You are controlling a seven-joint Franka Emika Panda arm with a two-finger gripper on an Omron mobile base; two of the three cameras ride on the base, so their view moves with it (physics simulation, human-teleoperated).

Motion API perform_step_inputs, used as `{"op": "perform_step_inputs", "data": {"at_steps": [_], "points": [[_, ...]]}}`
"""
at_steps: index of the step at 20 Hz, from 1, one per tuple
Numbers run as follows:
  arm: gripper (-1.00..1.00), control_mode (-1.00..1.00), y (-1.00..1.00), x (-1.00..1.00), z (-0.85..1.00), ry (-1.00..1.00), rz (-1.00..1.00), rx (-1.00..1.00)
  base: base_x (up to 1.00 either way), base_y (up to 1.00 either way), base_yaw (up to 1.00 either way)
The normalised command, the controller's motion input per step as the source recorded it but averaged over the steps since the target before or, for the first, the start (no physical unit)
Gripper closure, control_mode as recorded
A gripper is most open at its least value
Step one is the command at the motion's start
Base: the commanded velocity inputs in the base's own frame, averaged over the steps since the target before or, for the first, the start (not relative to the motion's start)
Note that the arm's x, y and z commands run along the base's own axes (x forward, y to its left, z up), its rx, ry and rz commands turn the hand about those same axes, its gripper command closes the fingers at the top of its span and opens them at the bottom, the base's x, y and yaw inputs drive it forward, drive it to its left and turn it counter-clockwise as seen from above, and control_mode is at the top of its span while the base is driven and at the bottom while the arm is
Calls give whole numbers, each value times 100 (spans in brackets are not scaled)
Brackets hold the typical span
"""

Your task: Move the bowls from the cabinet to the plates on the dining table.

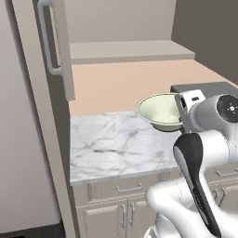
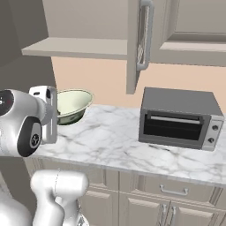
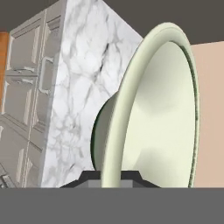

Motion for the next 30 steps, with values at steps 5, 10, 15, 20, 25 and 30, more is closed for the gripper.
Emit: {"op": "perform_step_inputs", "data": {"at_steps": [5,10,15,20,25,30], "points": [[100,100,0,0,0,0,0,0,-94,30,0],[100,100,0,0,0,0,0,0,-53,18,2],[100,100,0,0,0,0,0,0,-19,32,20],[100,100,0,0,0,0,0,0,-19,44,34],[100,100,0,0,0,0,0,0,-75,43,34],[100,100,0,0,0,0,0,0,-89,39,31]]}}
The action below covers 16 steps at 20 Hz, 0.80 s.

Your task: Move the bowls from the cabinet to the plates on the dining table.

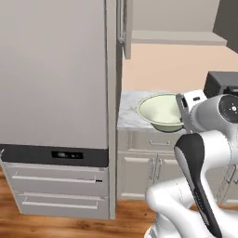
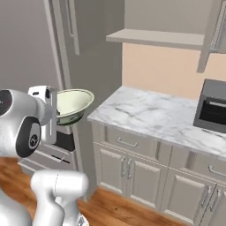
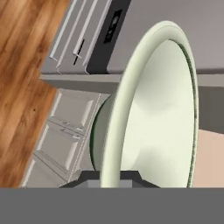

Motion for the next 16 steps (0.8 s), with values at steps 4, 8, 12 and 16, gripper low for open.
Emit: {"op": "perform_step_inputs", "data": {"at_steps": [4,8,12,16], "points": [[100,100,0,0,0,0,0,0,-36,35,34],[100,100,0,0,0,0,0,0,-19,55,42],[100,100,0,0,0,0,0,0,-13,62,42],[100,100,0,0,0,0,0,0,-2,62,43]]}}
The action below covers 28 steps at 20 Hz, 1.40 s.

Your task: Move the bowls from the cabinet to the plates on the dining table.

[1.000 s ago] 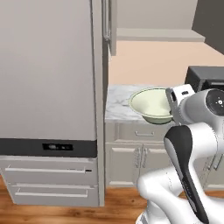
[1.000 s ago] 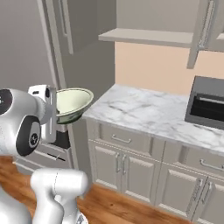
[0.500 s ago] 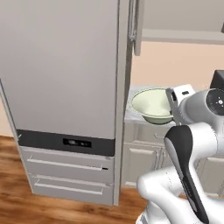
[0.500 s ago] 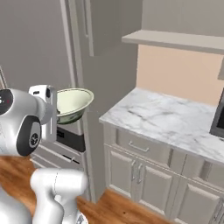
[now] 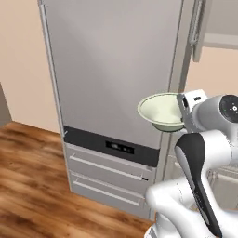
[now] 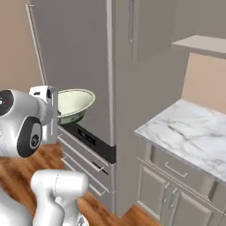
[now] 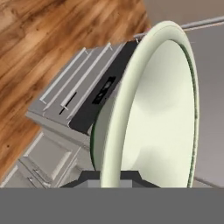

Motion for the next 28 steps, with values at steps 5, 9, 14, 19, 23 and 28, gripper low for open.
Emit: {"op": "perform_step_inputs", "data": {"at_steps": [5,9,14,19,23,28], "points": [[100,100,0,0,0,0,0,0,4,60,41],[100,100,0,0,0,0,0,0,32,67,37],[100,100,0,0,0,0,0,0,72,72,31],[100,100,0,0,0,0,0,0,92,73,27],[100,100,0,0,0,0,0,0,81,91,31],[100,100,0,0,0,0,0,0,58,97,42]]}}
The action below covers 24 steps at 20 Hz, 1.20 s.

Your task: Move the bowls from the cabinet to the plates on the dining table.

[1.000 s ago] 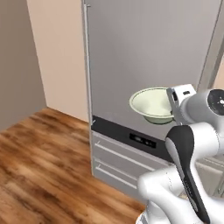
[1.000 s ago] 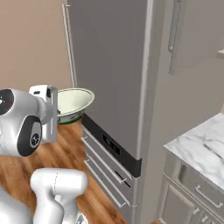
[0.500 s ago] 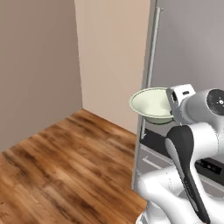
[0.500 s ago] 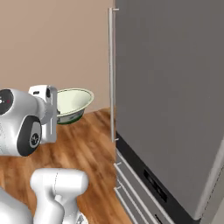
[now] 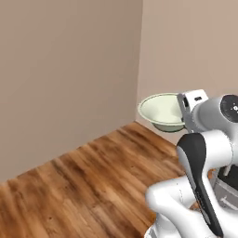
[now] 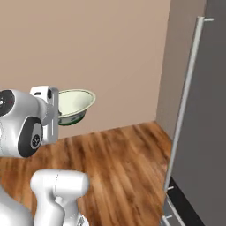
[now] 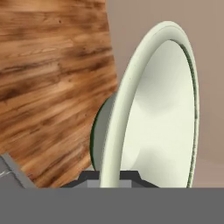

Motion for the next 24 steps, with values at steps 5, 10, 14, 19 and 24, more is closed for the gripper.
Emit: {"op": "perform_step_inputs", "data": {"at_steps": [5,10,14,19,24], "points": [[100,100,0,0,0,0,0,0,36,91,52],[100,100,0,0,0,0,0,0,37,61,53],[100,100,0,0,0,0,0,0,46,33,50],[100,100,0,0,0,0,0,0,86,1,40],[100,100,0,0,0,0,0,0,100,3,33]]}}
